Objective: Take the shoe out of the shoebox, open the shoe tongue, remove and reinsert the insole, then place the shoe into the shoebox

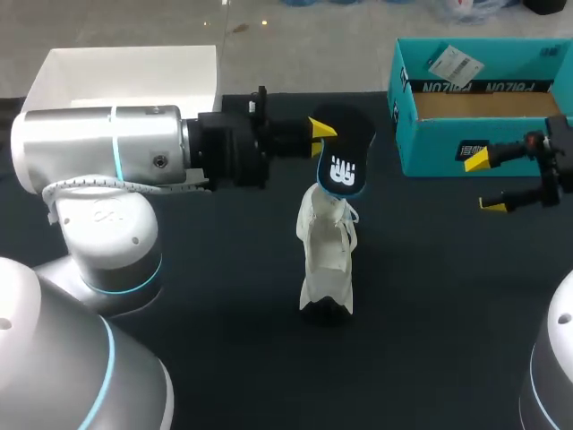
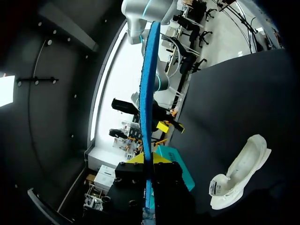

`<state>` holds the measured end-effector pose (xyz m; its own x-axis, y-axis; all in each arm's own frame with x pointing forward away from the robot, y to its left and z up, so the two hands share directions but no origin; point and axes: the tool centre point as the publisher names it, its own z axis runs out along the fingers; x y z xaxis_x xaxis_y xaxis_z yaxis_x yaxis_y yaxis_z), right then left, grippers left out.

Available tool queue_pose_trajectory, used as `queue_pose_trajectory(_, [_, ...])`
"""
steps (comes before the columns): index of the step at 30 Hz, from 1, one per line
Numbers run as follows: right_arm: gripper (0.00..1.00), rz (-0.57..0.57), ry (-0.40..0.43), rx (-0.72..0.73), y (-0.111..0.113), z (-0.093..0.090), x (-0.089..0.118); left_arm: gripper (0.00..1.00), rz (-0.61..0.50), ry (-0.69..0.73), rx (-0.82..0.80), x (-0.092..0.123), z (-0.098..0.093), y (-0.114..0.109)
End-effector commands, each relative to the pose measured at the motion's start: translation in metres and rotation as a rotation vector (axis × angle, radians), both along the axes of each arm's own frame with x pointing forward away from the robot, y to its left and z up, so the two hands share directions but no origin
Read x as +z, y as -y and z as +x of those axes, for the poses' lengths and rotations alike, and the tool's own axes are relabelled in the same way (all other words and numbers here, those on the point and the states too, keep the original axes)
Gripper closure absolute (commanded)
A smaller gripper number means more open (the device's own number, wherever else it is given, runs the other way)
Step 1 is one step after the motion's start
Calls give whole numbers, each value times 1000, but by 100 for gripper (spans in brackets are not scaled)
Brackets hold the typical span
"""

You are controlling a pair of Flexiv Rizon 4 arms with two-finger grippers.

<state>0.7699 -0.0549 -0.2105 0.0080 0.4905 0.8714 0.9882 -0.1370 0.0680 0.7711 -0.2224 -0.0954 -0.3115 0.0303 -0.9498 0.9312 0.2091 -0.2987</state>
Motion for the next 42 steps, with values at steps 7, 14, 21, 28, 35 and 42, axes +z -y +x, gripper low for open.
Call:
queue_pose_trajectory(7, [0, -62, 34, -91, 30, -2, 31, 100, 1, 1, 2, 0, 0, 2])
queue_pose_trajectory(14, [0, -62, 34, -91, 30, -2, 31, 100, 1, 1, 2, 0, 0, 2])
queue_pose_trajectory(21, [0, -62, 34, -91, 30, -2, 31, 100, 1, 1, 2, 0, 0, 2])
queue_pose_trajectory(28, [0, -62, 34, -91, 30, -2, 31, 100, -23, -127, -40, -6, -22, -6])
queue_pose_trajectory(35, [0, -62, 34, -91, 30, -2, 31, 100, 44, -312, -105, -37, -73, -27])
queue_pose_trajectory(42, [0, -62, 34, -91, 30, -2, 31, 100, 90, -358, -109, -60, -103, -36])
